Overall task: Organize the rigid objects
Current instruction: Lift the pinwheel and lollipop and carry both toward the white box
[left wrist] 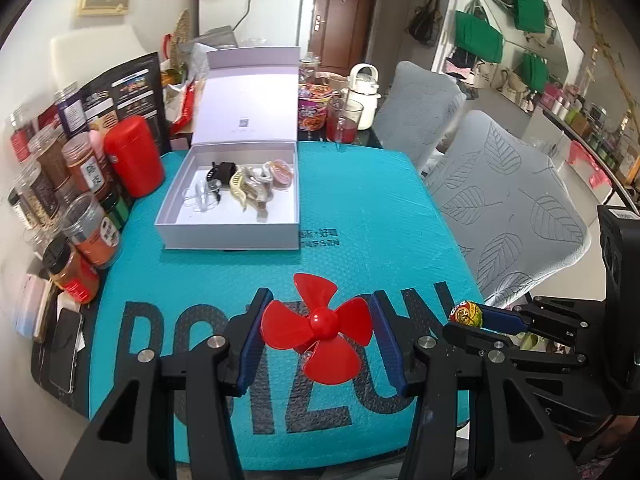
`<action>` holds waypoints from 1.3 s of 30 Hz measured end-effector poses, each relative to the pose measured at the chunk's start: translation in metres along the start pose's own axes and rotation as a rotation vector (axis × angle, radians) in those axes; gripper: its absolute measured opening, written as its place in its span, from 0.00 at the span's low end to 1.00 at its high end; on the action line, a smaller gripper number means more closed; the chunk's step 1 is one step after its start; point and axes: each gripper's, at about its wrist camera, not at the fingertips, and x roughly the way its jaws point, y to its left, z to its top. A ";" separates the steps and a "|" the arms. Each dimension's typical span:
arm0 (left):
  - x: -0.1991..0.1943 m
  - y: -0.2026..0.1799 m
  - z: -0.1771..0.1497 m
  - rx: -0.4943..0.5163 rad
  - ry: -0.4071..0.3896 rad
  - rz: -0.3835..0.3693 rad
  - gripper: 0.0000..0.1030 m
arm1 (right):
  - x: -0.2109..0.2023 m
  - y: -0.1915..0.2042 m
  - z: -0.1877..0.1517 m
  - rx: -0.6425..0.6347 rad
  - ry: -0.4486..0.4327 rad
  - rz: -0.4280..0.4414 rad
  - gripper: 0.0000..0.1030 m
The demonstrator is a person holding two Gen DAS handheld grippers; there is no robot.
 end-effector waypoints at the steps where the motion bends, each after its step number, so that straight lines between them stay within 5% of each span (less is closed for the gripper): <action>1: -0.001 0.003 -0.002 -0.007 -0.001 0.006 0.48 | 0.001 0.003 0.001 -0.013 0.001 0.008 0.24; 16: -0.004 0.058 -0.009 -0.062 0.012 0.054 0.48 | 0.031 0.054 0.018 -0.106 0.030 0.078 0.24; 39: 0.056 0.131 0.045 0.061 0.153 -0.092 0.48 | 0.100 0.099 0.070 0.059 0.145 0.028 0.24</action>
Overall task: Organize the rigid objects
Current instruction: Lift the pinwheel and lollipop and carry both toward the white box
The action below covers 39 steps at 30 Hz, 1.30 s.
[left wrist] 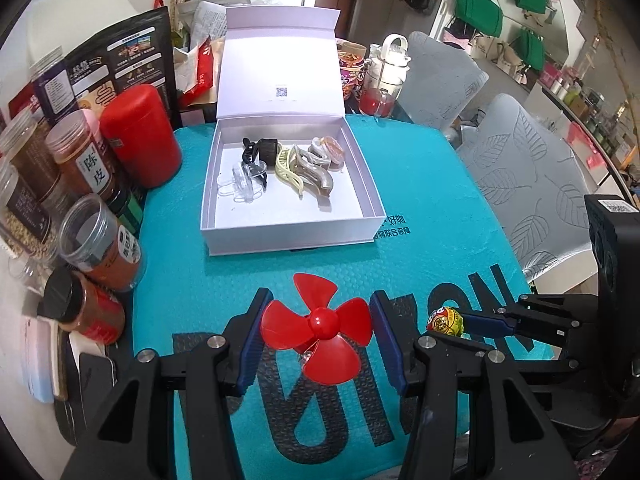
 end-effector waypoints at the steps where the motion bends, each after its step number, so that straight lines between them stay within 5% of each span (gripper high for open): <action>1: 0.002 0.003 0.004 0.005 0.000 -0.004 0.48 | 0.002 0.001 0.004 0.006 0.001 -0.003 0.24; 39: 0.088 0.052 0.152 0.031 -0.025 -0.064 0.48 | 0.052 -0.049 0.151 0.066 -0.074 -0.070 0.24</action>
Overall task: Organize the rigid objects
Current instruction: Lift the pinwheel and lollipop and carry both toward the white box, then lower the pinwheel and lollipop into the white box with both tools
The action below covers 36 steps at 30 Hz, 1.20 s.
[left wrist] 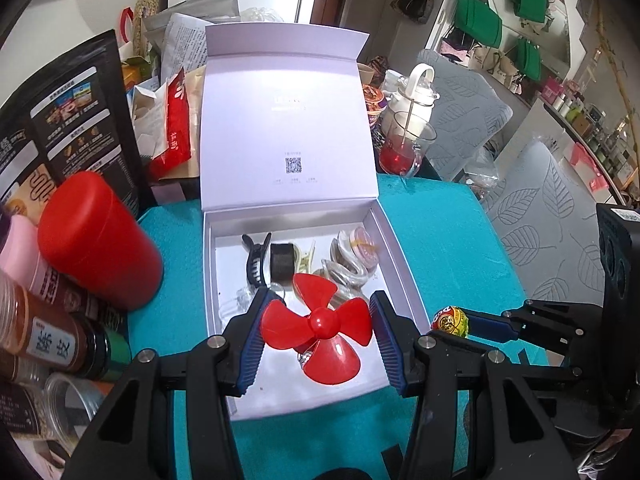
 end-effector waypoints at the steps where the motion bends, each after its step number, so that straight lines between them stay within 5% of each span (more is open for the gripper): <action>1: 0.002 0.001 0.003 0.002 -0.003 0.001 0.48 | 0.002 -0.002 0.003 0.002 -0.005 -0.001 0.24; 17: 0.036 0.014 0.048 -0.001 -0.043 0.027 0.48 | 0.026 -0.022 0.050 0.004 -0.086 -0.015 0.24; 36: 0.101 0.036 0.054 -0.011 -0.023 0.071 0.48 | 0.081 -0.043 0.079 0.065 -0.118 -0.015 0.24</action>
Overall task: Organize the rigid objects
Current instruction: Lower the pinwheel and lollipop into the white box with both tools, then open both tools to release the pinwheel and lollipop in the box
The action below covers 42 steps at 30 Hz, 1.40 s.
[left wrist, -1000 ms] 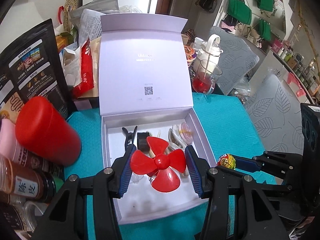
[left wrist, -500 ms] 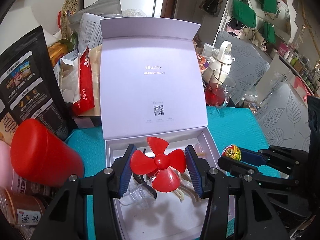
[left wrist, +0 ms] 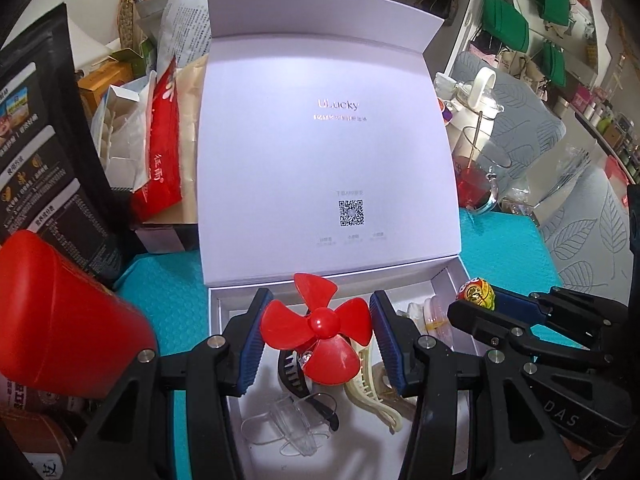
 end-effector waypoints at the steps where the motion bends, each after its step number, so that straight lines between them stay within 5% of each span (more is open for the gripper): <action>1: 0.002 -0.001 -0.001 0.005 0.002 -0.002 0.48 | 0.003 -0.001 -0.001 0.002 0.004 -0.001 0.24; 26: 0.058 -0.010 -0.028 0.021 0.176 -0.032 0.48 | 0.053 -0.019 -0.020 0.037 0.073 0.013 0.24; 42: 0.059 -0.001 -0.026 -0.004 0.168 -0.019 0.48 | 0.053 -0.017 -0.019 0.027 0.070 -0.002 0.26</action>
